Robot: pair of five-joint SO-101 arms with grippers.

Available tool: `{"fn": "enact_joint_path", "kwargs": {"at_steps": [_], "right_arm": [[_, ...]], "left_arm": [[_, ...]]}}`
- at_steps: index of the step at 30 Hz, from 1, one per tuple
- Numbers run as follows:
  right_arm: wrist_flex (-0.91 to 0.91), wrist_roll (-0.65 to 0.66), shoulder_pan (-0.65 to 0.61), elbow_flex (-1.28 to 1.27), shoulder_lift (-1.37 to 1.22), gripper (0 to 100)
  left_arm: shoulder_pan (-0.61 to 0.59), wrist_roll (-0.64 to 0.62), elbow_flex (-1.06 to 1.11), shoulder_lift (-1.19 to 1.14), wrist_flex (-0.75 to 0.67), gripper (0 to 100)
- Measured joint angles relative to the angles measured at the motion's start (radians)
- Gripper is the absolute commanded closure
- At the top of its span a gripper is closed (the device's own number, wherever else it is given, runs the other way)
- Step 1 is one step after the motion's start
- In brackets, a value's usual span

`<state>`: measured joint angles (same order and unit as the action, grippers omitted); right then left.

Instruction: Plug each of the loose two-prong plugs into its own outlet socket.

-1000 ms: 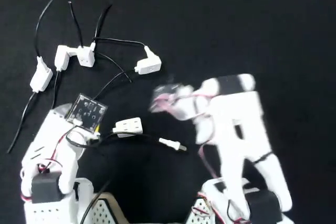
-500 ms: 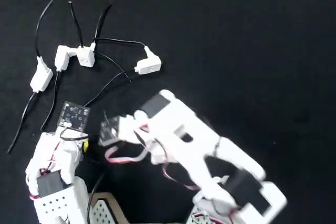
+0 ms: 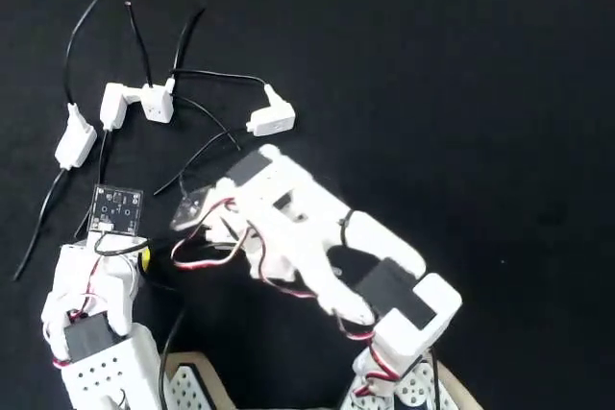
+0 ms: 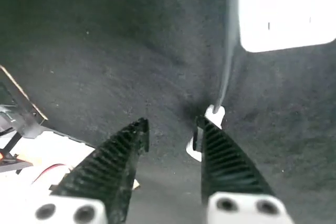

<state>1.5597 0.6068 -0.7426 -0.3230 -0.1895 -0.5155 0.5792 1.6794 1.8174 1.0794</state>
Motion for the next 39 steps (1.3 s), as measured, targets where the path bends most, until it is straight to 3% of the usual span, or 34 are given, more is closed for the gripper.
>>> {"fn": "enact_joint_path", "kwargs": {"at_steps": [7, 11, 17, 22, 33, 39], "right_arm": [[-0.035, 0.034, 0.115, -0.023, -0.011, 85.4], [-0.077, 0.038, 0.117, -0.075, -0.011, 89.7], [-0.081, 0.078, 0.117, -0.089, -0.011, 88.6], [-0.095, 0.129, 0.117, -0.089, -0.011, 99.0], [-0.121, 0.255, 0.115, -0.089, -0.084, 98.5], [-0.103, 0.316, 0.144, -0.054, -0.084, 87.0]], "left_arm": [[0.000, 0.000, 0.002, 0.000, 0.000, 74], [0.000, 0.000, 0.002, 0.000, 0.000, 74], [0.000, 0.000, 0.002, 0.000, 0.000, 74], [0.000, 0.000, 0.002, 0.000, 0.000, 74], [0.000, 0.000, 0.002, 0.000, 0.000, 74], [0.000, 0.000, 0.002, 0.000, 0.000, 74]]}}
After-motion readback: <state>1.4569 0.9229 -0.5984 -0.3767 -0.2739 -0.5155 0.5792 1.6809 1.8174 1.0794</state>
